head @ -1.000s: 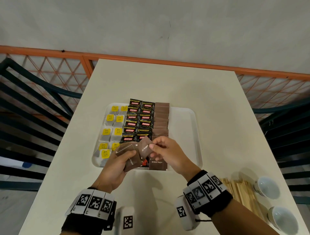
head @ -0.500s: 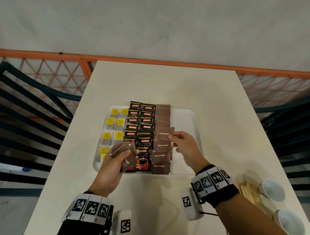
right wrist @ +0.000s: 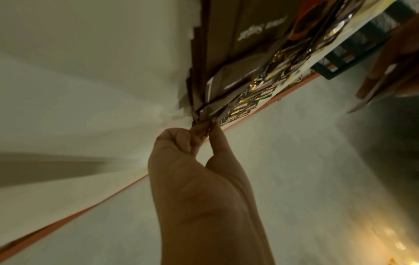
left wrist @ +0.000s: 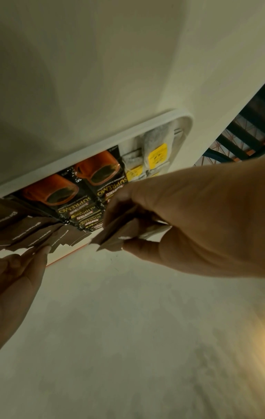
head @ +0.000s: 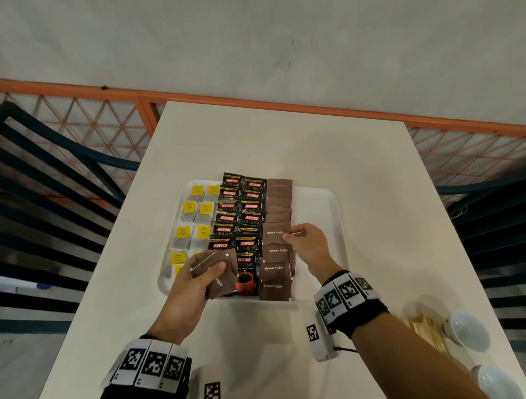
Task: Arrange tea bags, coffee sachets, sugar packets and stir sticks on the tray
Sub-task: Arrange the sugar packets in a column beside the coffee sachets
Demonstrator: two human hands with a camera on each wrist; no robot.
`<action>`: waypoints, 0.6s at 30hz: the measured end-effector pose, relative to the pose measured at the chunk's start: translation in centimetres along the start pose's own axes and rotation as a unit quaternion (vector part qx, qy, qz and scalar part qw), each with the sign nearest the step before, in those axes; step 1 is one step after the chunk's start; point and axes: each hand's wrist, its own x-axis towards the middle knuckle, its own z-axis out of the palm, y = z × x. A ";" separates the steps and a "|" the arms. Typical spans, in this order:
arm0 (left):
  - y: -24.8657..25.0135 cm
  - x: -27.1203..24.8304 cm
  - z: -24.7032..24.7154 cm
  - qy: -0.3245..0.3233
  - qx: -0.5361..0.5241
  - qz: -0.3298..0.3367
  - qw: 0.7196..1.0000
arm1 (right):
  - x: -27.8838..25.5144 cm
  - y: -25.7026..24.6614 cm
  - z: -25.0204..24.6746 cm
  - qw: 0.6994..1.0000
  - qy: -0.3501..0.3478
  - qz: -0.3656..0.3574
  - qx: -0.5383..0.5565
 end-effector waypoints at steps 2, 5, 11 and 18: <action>-0.1 0.0 0.1 -0.012 0.003 -0.003 1.000 | -0.1 0.1 0.0 1.000 0.016 -0.021 -0.018; 0.1 -0.3 0.6 -0.045 -0.008 0.000 0.999 | -0.7 -0.3 -0.2 0.997 0.041 -0.057 -0.045; 0.4 -0.1 1.8 -0.052 -0.021 -0.007 0.998 | -5.1 -2.9 -0.3 0.969 -0.159 -0.166 -0.088; 0.5 0.3 2.0 -0.043 -0.004 -0.018 0.999 | -5.8 -2.9 0.2 0.953 -0.261 -0.152 -0.006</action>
